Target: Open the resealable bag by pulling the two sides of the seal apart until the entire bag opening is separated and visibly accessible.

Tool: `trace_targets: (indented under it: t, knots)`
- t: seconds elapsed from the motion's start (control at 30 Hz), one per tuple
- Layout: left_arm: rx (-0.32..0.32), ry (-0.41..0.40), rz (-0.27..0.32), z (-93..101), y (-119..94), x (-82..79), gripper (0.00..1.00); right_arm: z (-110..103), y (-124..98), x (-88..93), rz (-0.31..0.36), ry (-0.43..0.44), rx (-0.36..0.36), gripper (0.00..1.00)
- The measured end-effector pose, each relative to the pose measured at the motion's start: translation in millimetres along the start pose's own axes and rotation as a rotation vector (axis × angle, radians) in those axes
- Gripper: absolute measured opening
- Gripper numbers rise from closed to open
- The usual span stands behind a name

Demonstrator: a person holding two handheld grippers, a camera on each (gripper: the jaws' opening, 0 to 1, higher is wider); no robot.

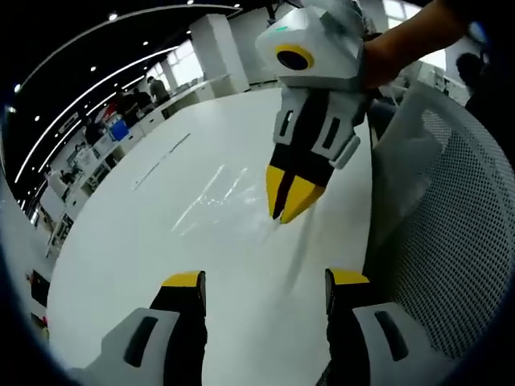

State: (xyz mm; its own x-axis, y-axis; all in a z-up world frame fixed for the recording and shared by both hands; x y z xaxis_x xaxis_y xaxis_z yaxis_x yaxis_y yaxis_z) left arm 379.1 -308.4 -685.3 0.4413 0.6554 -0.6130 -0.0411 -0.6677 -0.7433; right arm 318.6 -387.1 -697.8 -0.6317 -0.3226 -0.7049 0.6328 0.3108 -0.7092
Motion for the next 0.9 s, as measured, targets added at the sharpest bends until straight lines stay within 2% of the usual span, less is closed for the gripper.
trace_targets:
  t: [0.43,0.63,0.73,0.8,0.9]
  knots:
    - [0.011,0.163,-0.056,-2.8,17.3,-7.9,0.45,-2.7,0.0,-0.3,0.004,0.005,0.004,0.0]
    - [-0.004,0.208,-0.049,-4.1,20.9,-13.8,0.41,-3.5,-0.1,-0.4,0.007,0.011,0.009,0.0]
    - [-0.001,0.275,-0.089,-3.3,23.6,-12.9,0.39,-4.8,0.4,-0.7,0.009,0.012,0.007,0.0]
    - [0.01,0.325,-0.089,-0.1,26.0,-15.1,0.38,-6.9,1.1,-1.8,0.01,0.01,0.003,0.0]
    - [0.021,0.35,-0.086,3.2,28.2,-17.2,0.36,-9.1,2.3,-2.8,0.012,0.008,-0.003,0.0]
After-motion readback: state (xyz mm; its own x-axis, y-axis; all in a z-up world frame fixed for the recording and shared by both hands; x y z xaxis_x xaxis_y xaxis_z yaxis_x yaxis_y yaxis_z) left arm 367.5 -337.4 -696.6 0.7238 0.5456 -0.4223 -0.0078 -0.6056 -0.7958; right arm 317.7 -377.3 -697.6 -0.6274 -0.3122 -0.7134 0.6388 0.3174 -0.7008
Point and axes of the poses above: the point that each gripper's makers call its tool centre point, and the gripper's own axes: y roughly forward along the fingers, z roughly to its right, x roughly out of its underside, the point moved 5 cm from there along -y, roughly backward along the fingers, and after that the axes turned 4 degrees about -z, right-handed, at the moved point
